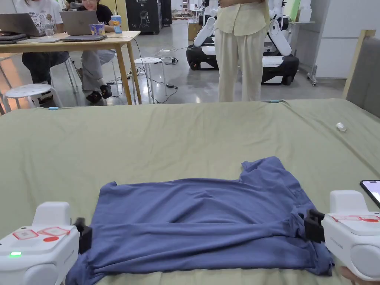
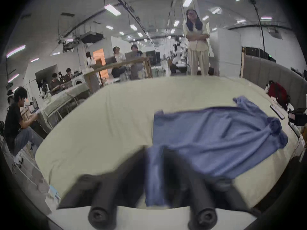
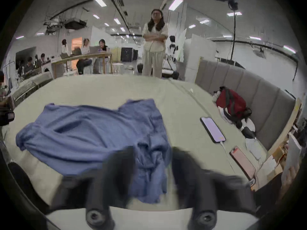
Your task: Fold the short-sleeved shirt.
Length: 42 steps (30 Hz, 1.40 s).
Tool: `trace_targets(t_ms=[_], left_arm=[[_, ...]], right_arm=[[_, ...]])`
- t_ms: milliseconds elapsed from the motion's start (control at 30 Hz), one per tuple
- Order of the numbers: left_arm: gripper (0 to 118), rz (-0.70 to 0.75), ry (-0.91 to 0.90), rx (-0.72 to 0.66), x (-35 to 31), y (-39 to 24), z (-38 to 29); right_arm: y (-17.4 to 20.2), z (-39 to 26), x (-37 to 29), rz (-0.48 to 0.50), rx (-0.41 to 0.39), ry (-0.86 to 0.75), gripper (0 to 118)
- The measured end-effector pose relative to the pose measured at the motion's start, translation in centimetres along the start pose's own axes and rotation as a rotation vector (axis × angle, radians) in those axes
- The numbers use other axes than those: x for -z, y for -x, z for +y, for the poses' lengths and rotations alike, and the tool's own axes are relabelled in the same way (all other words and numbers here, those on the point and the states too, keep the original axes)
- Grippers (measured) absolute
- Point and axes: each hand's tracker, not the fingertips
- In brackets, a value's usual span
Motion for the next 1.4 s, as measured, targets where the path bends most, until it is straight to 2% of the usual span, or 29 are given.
trace_targets(t_ms=[33, 67, 233, 467, 500, 533, 600, 633, 733, 933, 1067, 1100, 1133, 1167, 1400], left_arm=[[0, -0.001, -0.013, 0.002, 0.1, -0.3, 0.5], [0, -0.003, -0.024, -0.001, 0.0, -0.5, 0.8], [0, -0.065, -0.023, 0.013, 0.8, -1.7, 1.4], [1, -0.098, 0.069, -0.005, 9.7, -1.6, 5.5], [19, -0.097, 0.084, -0.004, 11.4, -1.6, 6.1], [42, -0.130, 0.122, -0.011, 13.5, -1.8, 6.7], [98, -0.117, 0.186, -0.002, 17.8, -1.8, 7.4], [105, -0.090, 0.209, 0.018, 19.7, -1.9, 7.5], [91, -0.023, 0.272, 0.053, 24.1, -2.4, 7.6], [88, -0.052, 0.379, 0.012, 27.6, -3.0, 5.9], [66, -0.069, 0.385, -0.007, 27.4, -3.9, 5.0], [46, -0.064, 0.377, -0.008, 27.1, -4.2, 5.1], [19, -0.072, 0.373, -0.005, 26.7, -4.5, 5.4], [1, -0.077, 0.361, 0.000, 26.3, -4.8, 5.6], [0, -0.066, 0.314, 0.016, 24.6, -4.7, 7.0]], right_arm=[[0.5, 0.2, 0.2, 0.010, -0.002, -0.007, 3], [1.0, 0.5, 0.3, 0.014, -0.003, -0.009, 0], [3.1, 0.8, 0.9, 0.062, -0.039, -0.007, 0], [3.5, 0.7, 1.9, 0.083, -0.055, 0.007, 0], [3.5, 0.6, 2.1, 0.082, -0.059, 0.010, 0], [3.5, 0.6, 2.3, 0.080, -0.061, 0.015, 0], [3.3, 0.6, 2.2, 0.079, -0.060, 0.025, 0], [3.2, 0.5, 2.3, 0.081, -0.058, 0.032, 0], [2.9, 0.2, 3.3, 0.074, -0.054, 0.050, 0], [2.4, -0.2, 5.2, 0.055, -0.045, 0.080, 0], [2.5, 0.2, 5.4, 0.037, -0.058, 0.093, 0], [2.6, 0.2, 5.5, 0.035, -0.057, 0.095, 0], [2.5, 0.1, 5.7, 0.035, -0.057, 0.097, 0], [2.6, 0.2, 5.8, 0.036, -0.057, 0.099, 0], [2.2, 2.7, 8.5, 0.034, -0.053, 0.082, 0]])
